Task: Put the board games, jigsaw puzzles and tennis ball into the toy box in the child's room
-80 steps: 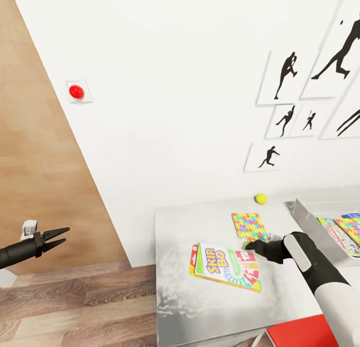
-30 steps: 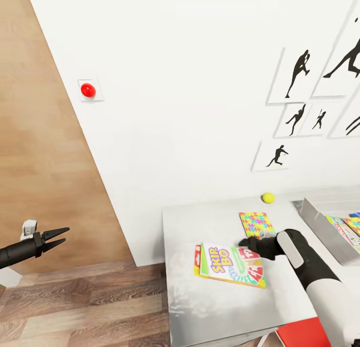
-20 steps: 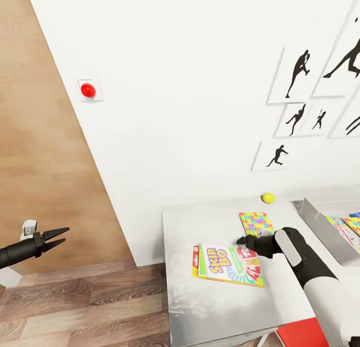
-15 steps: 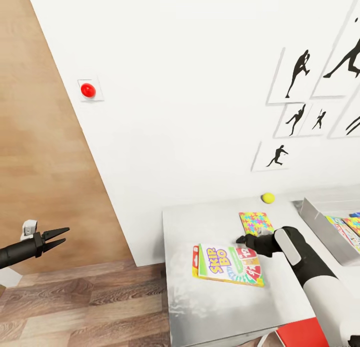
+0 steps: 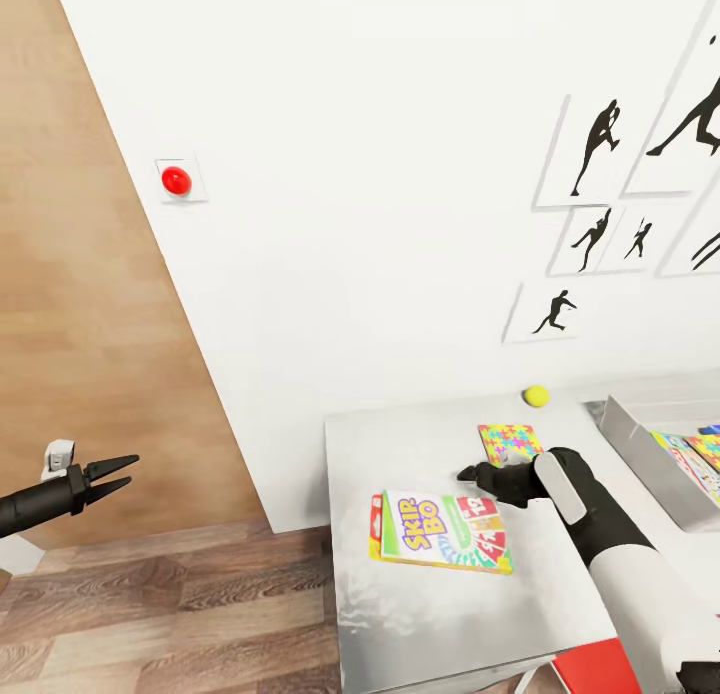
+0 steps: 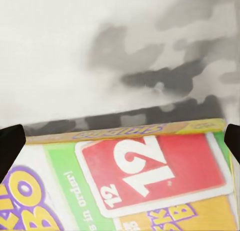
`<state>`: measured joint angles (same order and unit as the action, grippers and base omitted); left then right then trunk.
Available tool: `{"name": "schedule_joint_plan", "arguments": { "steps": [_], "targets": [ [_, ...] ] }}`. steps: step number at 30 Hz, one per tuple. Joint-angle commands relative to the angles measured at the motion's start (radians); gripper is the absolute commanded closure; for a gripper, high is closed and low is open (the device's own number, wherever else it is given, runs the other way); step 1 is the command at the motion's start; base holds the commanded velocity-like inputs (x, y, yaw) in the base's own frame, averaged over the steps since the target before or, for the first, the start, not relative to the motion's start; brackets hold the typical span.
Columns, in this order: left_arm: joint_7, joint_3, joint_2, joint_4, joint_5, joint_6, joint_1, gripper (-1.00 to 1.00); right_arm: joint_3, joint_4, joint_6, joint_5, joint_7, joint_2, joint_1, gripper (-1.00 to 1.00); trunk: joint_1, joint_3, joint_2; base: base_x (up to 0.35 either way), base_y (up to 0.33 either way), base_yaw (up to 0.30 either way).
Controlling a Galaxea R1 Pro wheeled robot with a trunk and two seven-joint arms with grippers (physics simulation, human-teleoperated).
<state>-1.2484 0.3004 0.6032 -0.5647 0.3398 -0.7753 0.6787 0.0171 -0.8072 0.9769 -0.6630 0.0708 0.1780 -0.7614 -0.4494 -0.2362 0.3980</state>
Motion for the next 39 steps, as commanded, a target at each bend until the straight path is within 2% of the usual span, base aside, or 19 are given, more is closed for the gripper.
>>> {"name": "schedule_joint_plan", "arguments": {
  "steps": [1, 26, 33, 39],
  "targets": [
    [-0.002, 0.0, 0.0, 0.0, 0.002, -0.009, 0.001, -1.0, 0.002, 0.0, 0.003, -0.008, 0.007, 0.0, -0.004, -1.0, -0.001, -0.002, 0.002, 0.0, 0.0, 0.0],
    [-0.003, 0.0, 0.001, 0.0, 0.002, -0.009, 0.001, -1.0, 0.024, 0.008, 0.043, -0.008, 0.008, -0.008, -0.021, -1.0, -0.001, -0.002, 0.002, 0.0, 0.0, 0.0],
    [-0.003, 0.0, 0.002, 0.0, 0.002, -0.009, 0.001, -1.0, 0.024, 0.008, 0.048, -0.006, 0.008, 0.004, -0.03, -1.0, -0.001, -0.002, 0.002, 0.0, 0.0, 0.0],
    [-0.003, 0.0, 0.001, 0.0, 0.002, -0.009, 0.001, -1.0, 0.023, 0.009, 0.049, -0.007, 0.008, 0.028, -0.033, -1.0, -0.001, -0.002, 0.002, 0.0, 0.0, 0.0]
  ]
}}
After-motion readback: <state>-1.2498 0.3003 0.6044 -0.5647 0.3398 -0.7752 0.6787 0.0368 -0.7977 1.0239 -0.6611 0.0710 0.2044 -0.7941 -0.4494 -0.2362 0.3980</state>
